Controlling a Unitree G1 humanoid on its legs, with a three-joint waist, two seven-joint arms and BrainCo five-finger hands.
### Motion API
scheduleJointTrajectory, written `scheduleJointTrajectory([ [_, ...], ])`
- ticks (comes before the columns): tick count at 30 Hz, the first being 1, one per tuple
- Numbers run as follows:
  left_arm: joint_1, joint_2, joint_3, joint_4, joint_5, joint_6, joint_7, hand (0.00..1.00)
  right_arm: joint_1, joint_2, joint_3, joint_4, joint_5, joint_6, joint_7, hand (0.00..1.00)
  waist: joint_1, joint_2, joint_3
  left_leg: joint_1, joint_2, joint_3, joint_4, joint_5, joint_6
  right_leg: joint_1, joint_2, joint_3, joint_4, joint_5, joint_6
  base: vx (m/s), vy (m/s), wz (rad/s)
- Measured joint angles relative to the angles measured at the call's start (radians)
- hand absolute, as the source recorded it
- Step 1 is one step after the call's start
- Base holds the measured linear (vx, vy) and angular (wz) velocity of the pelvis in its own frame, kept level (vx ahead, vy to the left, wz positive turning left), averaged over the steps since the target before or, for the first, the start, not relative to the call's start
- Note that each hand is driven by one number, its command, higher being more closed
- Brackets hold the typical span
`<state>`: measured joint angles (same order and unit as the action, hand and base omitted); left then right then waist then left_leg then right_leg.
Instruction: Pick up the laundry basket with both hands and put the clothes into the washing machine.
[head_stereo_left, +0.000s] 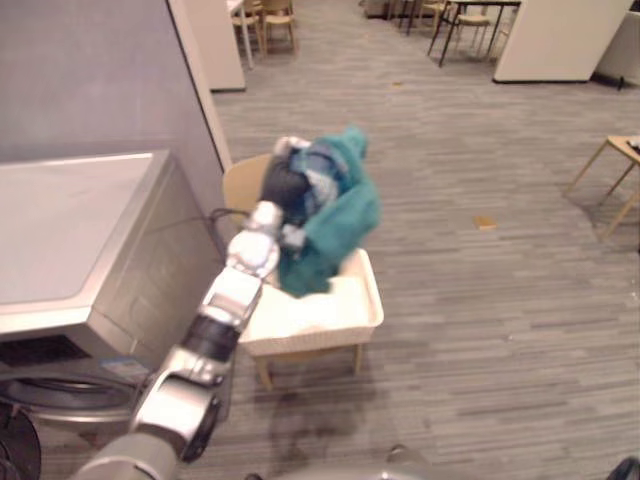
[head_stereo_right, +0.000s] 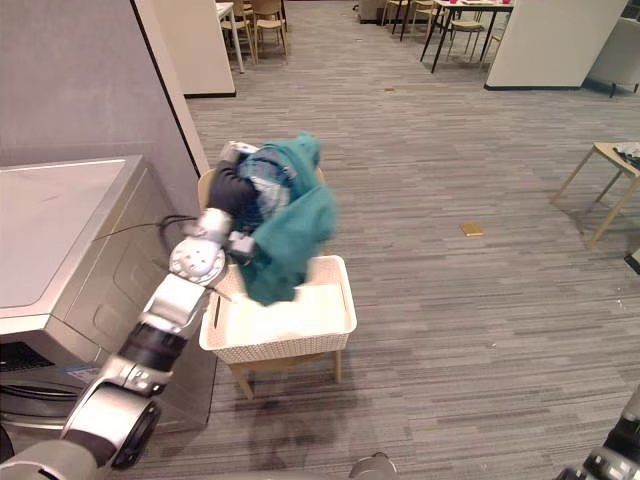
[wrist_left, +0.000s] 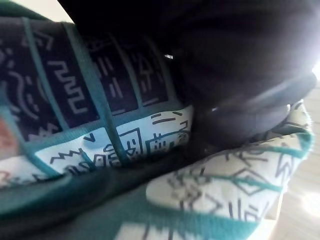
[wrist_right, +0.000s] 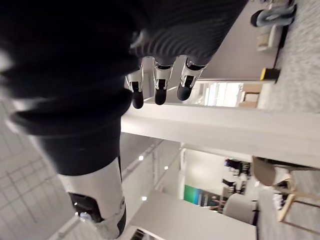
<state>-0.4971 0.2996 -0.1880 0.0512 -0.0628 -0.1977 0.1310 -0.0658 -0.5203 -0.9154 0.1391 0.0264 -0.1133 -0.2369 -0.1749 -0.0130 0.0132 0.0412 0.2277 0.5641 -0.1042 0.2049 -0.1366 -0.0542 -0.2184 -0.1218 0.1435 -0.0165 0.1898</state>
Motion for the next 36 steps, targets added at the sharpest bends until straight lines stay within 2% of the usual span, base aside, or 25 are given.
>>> scheduleJointTrajectory([
  [2, 0.051, -0.003, 0.037, -0.072, 0.007, -0.006, -0.001, 1.0, 0.058, 0.086, -0.015, -0.003, -0.002, -0.008, 0.002, 0.0, -0.001, 0.0, -0.012, -0.011, -0.002, -0.019, 0.0, 0.0, 0.0, -0.001, -0.004, -0.015, 0.006, -0.005, 0.004, -0.01, 0.002, 0.21],
  [4, 0.145, -0.025, 0.105, -0.183, 0.007, -0.021, -0.003, 1.0, 0.135, 0.221, -0.016, -0.007, -0.01, -0.016, 0.004, 0.0, 0.002, 0.003, -0.031, -0.011, -0.003, -0.031, 0.0, -0.001, 0.0, 0.003, -0.006, -0.021, 0.014, -0.022, 0.011, -0.01, -0.001, 0.13],
  [5, 0.167, -0.035, 0.123, -0.207, 0.006, -0.027, -0.003, 1.0, 0.156, 0.255, -0.014, -0.007, -0.011, -0.017, 0.006, 0.0, 0.003, 0.005, -0.035, -0.011, -0.003, -0.036, 0.0, -0.002, -0.003, 0.005, -0.007, -0.025, 0.015, -0.025, 0.011, -0.02, -0.001, 0.19],
  [7, 0.256, -0.071, 0.19, -0.285, 0.005, -0.05, -0.002, 1.0, 0.237, 0.385, 0.009, -0.007, -0.012, -0.017, 0.026, 0.0, 0.007, 0.016, -0.045, -0.011, -0.002, -0.05, 0.0, -0.013, -0.01, 0.016, -0.009, -0.042, 0.021, -0.036, 0.001, -0.03, 0.004, 0.22],
  [8, 0.28, -0.078, 0.203, -0.304, 0.005, -0.055, -0.001, 1.0, 0.257, 0.412, 0.021, -0.007, -0.012, -0.017, 0.028, 0.0, 0.011, 0.015, -0.046, -0.011, -0.002, -0.052, 0.0, -0.015, -0.011, 0.016, -0.009, -0.042, 0.022, -0.037, -0.001, -0.03, 0.004, 0.09],
  [10, 0.401, -0.122, 0.255, -0.38, 0.004, -0.074, 0.0, 1.0, 0.334, 0.529, 0.076, -0.007, 0.024, -0.037, 0.048, 0.0, 0.033, 0.035, -0.059, -0.014, -0.003, -0.064, 0.0, -0.017, -0.009, 0.017, -0.009, -0.045, 0.022, -0.037, -0.001, -0.03, 0.002, 0.08],
  [11, 0.419, -0.129, 0.264, -0.39, 0.004, -0.076, -0.001, 1.0, 0.342, 0.542, 0.083, -0.007, 0.025, -0.038, 0.048, 0.0, 0.035, 0.038, -0.06, -0.014, -0.003, -0.066, 0.0, -0.017, -0.009, 0.018, -0.009, -0.046, 0.022, -0.037, -0.001, -0.02, -0.001, 0.1],
  [13, 0.542, -0.197, 0.327, -0.456, -0.007, -0.088, 0.003, 1.0, 0.416, 0.616, 0.152, 0.019, 0.082, -0.046, 0.072, 0.0, 0.056, 0.054, -0.057, -0.016, -0.002, -0.074, 0.0, -0.023, -0.015, 0.035, -0.01, -0.062, 0.017, -0.039, -0.002, -0.05, -0.003, 0.18],
  [14, 0.574, -0.212, 0.341, -0.471, -0.014, -0.091, 0.003, 1.0, 0.428, 0.617, 0.161, 0.04, 0.103, -0.047, 0.087, 0.0, 0.057, 0.056, -0.057, -0.017, -0.003, -0.081, 0.0, -0.033, -0.027, 0.041, -0.011, -0.069, 0.013, -0.039, -0.002, -0.03, -0.003, 0.35],
  [15, 0.628, -0.236, 0.37, -0.494, -0.022, -0.098, 0.007, 1.0, 0.445, 0.626, 0.184, 0.072, 0.142, -0.052, 0.097, 0.0, 0.063, 0.052, -0.057, -0.018, -0.012, -0.09, -0.001, -0.076, -0.063, 0.054, -0.014, -0.073, -0.006, -0.039, -0.003, 0.04, 0.03, 0.25],
  [16, 0.668, -0.258, 0.392, -0.506, -0.023, -0.099, 0.009, 1.0, 0.467, 0.63, 0.196, 0.085, 0.169, -0.065, 0.107, 0.0, 0.086, 0.041, -0.058, -0.009, -0.031, -0.098, 0.018, -0.068, -0.05, 0.056, -0.037, -0.067, -0.021, -0.04, -0.007, 0.05, 0.02, 0.13],
  [17, 0.7, -0.275, 0.4, -0.517, -0.02, -0.1, 0.021, 1.0, 0.482, 0.632, 0.205, 0.085, 0.171, -0.075, 0.11, 0.0, 0.106, 0.055, -0.052, -0.005, -0.032, -0.108, 0.024, -0.064, -0.043, 0.069, -0.021, -0.069, -0.025, -0.039, -0.005, 0.04, 0.019, 0.0],
  [18, 0.721, -0.284, 0.407, -0.524, -0.013, -0.102, 0.028, 1.0, 0.491, 0.634, 0.22, 0.091, 0.171, -0.076, 0.112, 0.0, 0.11, 0.057, -0.052, -0.004, -0.033, -0.111, 0.011, -0.053, -0.028, 0.076, -0.021, -0.07, -0.026, -0.038, -0.004, -0.01, -0.004, 0.2],
  [22, 0.82, -0.345, 0.536, -0.528, 0.042, -0.104, 0.111, 1.0, 0.511, 0.632, 0.347, 0.19, 0.201, -0.077, 0.162, 0.0, 0.117, 0.053, -0.042, -0.014, -0.04, -0.152, 0.002, -0.053, -0.028, 0.104, -0.021, -0.105, -0.033, -0.039, -0.004, -0.01, 0.003, 0.31],
  [23, 0.827, -0.352, 0.546, -0.527, 0.05, -0.103, 0.119, 1.0, 0.51, 0.632, 0.351, 0.197, 0.203, -0.077, 0.166, 0.0, 0.12, 0.052, -0.04, -0.014, -0.039, -0.153, 0.002, -0.053, -0.028, 0.104, -0.021, -0.107, -0.033, -0.039, -0.004, 0.0, -0.004, 0.18],
  [24, 0.852, -0.369, 0.58, -0.51, 0.08, -0.1, 0.144, 1.0, 0.511, 0.631, 0.358, 0.223, 0.212, -0.077, 0.176, 0.0, 0.138, 0.056, -0.035, -0.014, -0.037, -0.158, 0.002, -0.053, -0.028, 0.109, -0.02, -0.116, -0.032, -0.039, -0.004, 0.02, -0.03, 0.24],
  [26, 0.897, -0.382, 0.634, -0.462, 0.081, -0.094, 0.167, 1.0, 0.509, 0.628, 0.37, 0.274, 0.222, -0.076, 0.177, 0.0, 0.141, 0.065, -0.028, -0.015, -0.037, -0.189, 0.002, -0.053, -0.028, 0.131, -0.018, -0.147, -0.033, -0.044, -0.003, 0.03, -0.041, 0.43],
  [29, 0.921, -0.39, 0.672, -0.307, 0.079, -0.067, 0.207, 1.0, 0.508, 0.626, 0.388, 0.359, 0.222, -0.07, 0.175, 0.0, 0.149, 0.07, -0.026, -0.041, -0.035, -0.234, 0.002, -0.053, -0.028, 0.158, -0.014, -0.217, -0.033, -0.062, -0.003, 0.03, -0.035, 0.66],
  [30, 0.921, -0.39, 0.671, -0.226, 0.083, -0.049, 0.22, 1.0, 0.503, 0.626, 0.405, 0.39, 0.23, -0.066, 0.174, 0.0, 0.157, 0.058, -0.031, -0.049, -0.032, -0.235, 0.002, -0.053, -0.028, 0.158, -0.014, -0.239, -0.04, -0.063, -0.004, 0.03, 0.006, 0.45],
  [32, 0.922, -0.39, 0.669, -0.087, 0.084, -0.018, 0.221, 1.0, 0.484, 0.617, 0.417, 0.436, 0.239, -0.062, 0.173, 0.0, 0.173, 0.059, -0.019, -0.054, -0.033, -0.234, 0.002, -0.048, -0.022, 0.161, -0.013, -0.243, -0.043, -0.063, -0.003, 0.04, 0.009, 0.2],
  [33, 0.921, -0.391, 0.661, 0.008, 0.086, 0.001, 0.222, 1.0, 0.466, 0.606, 0.427, 0.476, 0.239, -0.059, 0.172, 0.0, 0.177, 0.054, -0.015, -0.051, -0.035, -0.235, 0.002, -0.039, -0.011, 0.169, -0.014, -0.246, -0.045, -0.063, -0.003, 0.05, -0.007, 0.1],
  [35, 0.909, -0.382, 0.627, 0.175, 0.101, 0.008, 0.221, 1.0, 0.436, 0.595, 0.466, 0.56, 0.242, -0.055, 0.167, 0.0, 0.175, 0.046, 0.007, -0.028, -0.047, -0.249, 0.002, -0.038, -0.009, 0.201, -0.024, -0.259, -0.043, -0.072, 0.002, 0.07, -0.001, 0.15],
  [36, 0.906, -0.375, 0.583, 0.29, 0.104, 0.021, 0.216, 1.0, 0.41, 0.59, 0.487, 0.618, 0.249, -0.053, 0.163, 0.0, 0.174, 0.034, 0.009, -0.014, -0.054, -0.256, 0.002, -0.037, -0.008, 0.214, -0.03, -0.26, -0.038, -0.082, 0.006, 0.08, -0.004, 0.04],
])
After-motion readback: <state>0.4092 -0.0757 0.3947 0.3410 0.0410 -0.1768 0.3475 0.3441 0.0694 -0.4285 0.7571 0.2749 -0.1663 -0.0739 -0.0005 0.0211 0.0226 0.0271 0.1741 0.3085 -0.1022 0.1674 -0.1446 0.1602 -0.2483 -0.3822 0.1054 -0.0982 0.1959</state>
